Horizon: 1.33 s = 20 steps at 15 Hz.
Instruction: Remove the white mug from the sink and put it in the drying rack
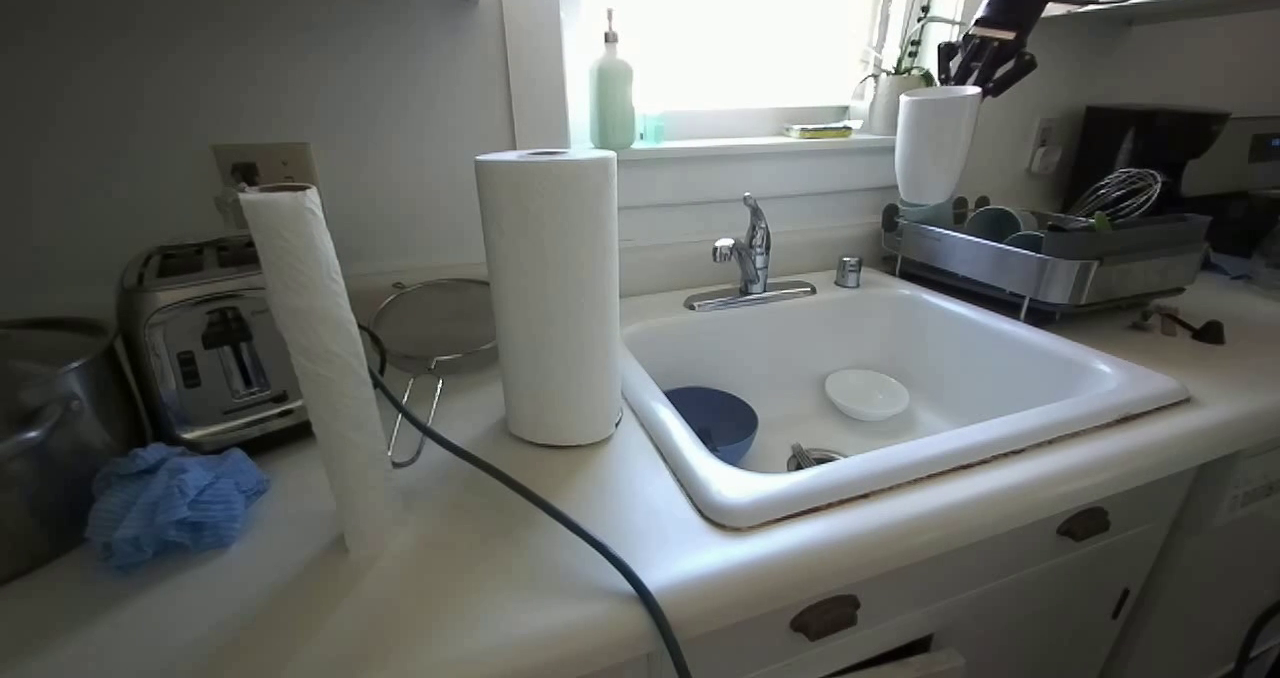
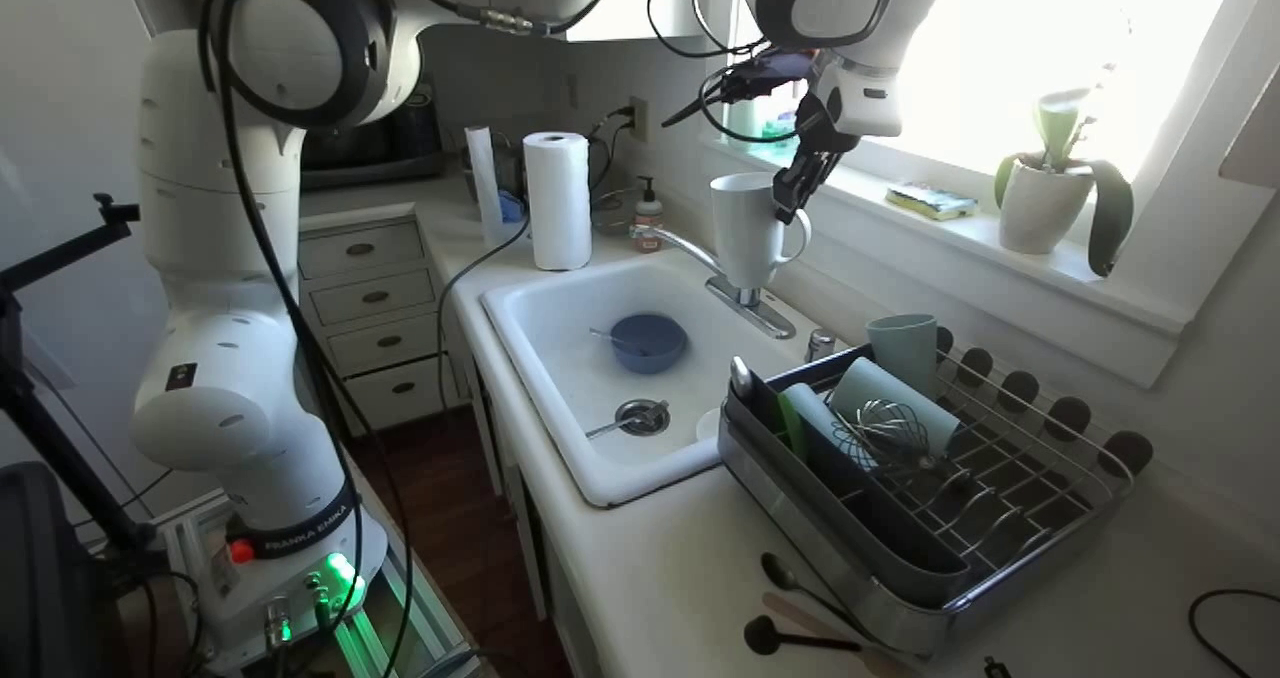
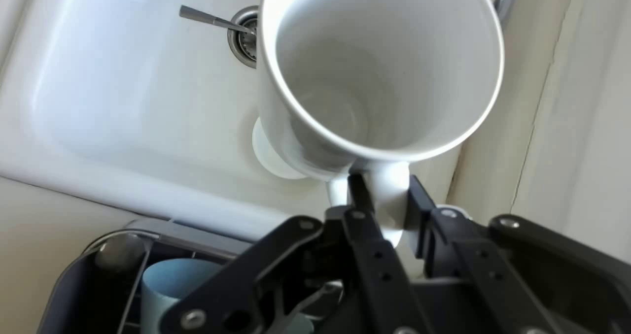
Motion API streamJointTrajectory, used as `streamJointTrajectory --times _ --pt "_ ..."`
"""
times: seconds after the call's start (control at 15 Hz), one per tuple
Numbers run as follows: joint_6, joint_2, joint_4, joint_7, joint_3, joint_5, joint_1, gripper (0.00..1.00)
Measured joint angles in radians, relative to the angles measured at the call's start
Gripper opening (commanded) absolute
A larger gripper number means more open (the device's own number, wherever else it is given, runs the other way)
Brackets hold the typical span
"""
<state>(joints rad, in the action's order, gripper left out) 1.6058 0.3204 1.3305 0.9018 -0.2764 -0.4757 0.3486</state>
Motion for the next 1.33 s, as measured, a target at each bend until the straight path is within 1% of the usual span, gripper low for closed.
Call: streamJointTrajectory --times 0.4,0.53,0.87,1.33 --pt "0.008 0.036 -0.072 0.126 -0.027 -0.004 0.080 0.05" --pt "0.044 0.042 -0.081 0.155 -0.035 -0.004 0.094 0.05" --pt "0.198 0.054 -0.081 0.211 -0.055 0.003 0.095 0.05" --pt "0.325 0.078 -0.081 0.301 -0.083 0.048 0.094 0.05"
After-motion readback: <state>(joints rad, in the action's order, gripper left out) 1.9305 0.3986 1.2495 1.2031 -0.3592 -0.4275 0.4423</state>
